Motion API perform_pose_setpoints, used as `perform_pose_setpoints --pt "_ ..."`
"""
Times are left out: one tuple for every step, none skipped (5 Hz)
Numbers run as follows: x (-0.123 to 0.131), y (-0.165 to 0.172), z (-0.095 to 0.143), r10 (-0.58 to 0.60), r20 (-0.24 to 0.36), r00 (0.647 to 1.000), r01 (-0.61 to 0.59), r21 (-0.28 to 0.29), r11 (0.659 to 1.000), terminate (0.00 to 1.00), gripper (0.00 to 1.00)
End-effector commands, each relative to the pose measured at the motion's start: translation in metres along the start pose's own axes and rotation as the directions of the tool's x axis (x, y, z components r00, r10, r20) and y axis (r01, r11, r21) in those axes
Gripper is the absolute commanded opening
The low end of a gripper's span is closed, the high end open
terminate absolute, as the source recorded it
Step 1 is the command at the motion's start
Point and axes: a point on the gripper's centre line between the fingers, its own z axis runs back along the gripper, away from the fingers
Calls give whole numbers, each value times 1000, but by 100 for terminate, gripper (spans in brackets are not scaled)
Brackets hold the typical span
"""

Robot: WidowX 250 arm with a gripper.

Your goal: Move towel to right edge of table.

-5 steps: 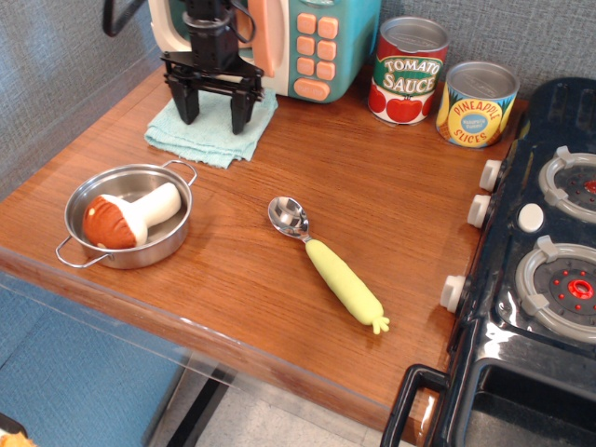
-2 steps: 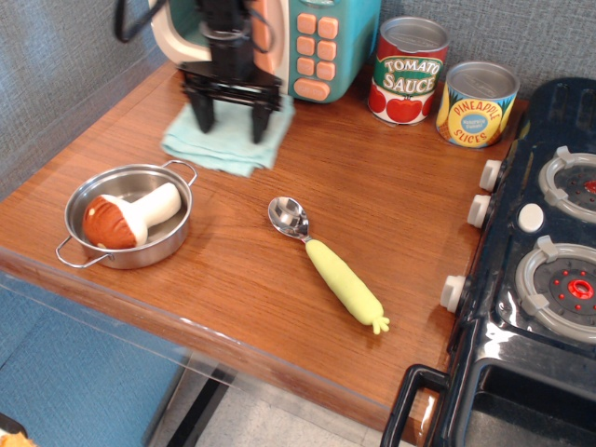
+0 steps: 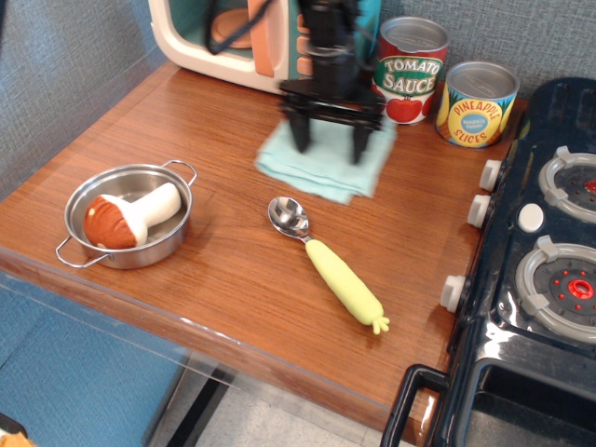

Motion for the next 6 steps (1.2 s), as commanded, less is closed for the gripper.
perform_pose_setpoints --pt "5 -72 8 -79 39 996 78 28 997 0 100" --pt "8 -73 23 -39 76 996 35 50 998 0 100" --pt "12 -69 53 -21 135 991 15 44 999 0 100" --pt "11 -75 90 -43 198 979 39 27 999 0 100" --pt "0 -81 115 -59 237 970 54 27 998 0 100" --pt "-14 -79 121 -57 228 972 50 35 998 0 100"
